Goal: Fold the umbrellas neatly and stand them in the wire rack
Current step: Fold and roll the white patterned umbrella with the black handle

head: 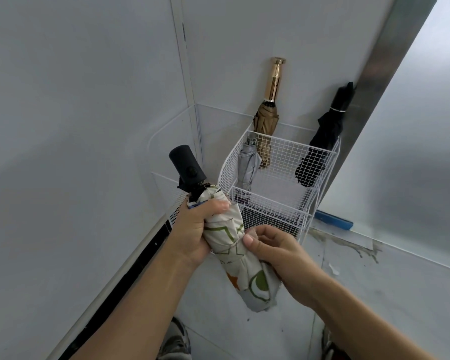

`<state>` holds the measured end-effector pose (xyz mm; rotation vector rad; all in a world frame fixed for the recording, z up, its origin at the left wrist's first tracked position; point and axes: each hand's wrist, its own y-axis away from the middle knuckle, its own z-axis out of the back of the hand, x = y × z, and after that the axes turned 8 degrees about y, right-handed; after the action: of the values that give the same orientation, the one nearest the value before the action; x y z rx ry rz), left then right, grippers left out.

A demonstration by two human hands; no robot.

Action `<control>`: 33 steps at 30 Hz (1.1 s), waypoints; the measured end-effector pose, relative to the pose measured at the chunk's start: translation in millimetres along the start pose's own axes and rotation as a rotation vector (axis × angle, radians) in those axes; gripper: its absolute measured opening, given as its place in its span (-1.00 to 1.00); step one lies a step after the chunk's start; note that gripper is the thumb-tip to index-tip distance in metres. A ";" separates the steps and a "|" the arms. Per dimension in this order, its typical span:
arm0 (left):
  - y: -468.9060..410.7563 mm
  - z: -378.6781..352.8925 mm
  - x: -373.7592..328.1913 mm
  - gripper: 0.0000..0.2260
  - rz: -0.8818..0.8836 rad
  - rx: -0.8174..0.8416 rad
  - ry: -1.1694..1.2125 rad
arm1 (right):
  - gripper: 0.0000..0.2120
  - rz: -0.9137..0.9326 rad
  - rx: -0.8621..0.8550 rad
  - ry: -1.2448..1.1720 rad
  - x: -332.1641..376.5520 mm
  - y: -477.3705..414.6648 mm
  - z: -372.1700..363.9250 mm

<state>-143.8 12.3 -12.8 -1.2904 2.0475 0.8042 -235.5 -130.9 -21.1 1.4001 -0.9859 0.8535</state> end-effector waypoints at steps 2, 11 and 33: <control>1.7 2.4 -2.9 -0.70 0.071 0.074 0.029 | -0.62 -0.107 0.217 -0.095 0.2 0.2 2.2; 1.0 -0.6 -6.4 -0.89 0.013 -0.173 0.042 | -0.80 0.022 0.191 0.151 -0.9 0.6 -7.4; -45.1 -2.0 -1.6 -0.84 -0.208 -0.390 -0.599 | -0.57 -0.010 -0.292 0.140 2.6 -16.4 24.0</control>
<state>-102.1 -4.0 -18.5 -1.2357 1.3037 1.3429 -220.5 -155.3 -26.7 1.0816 -0.9525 0.7553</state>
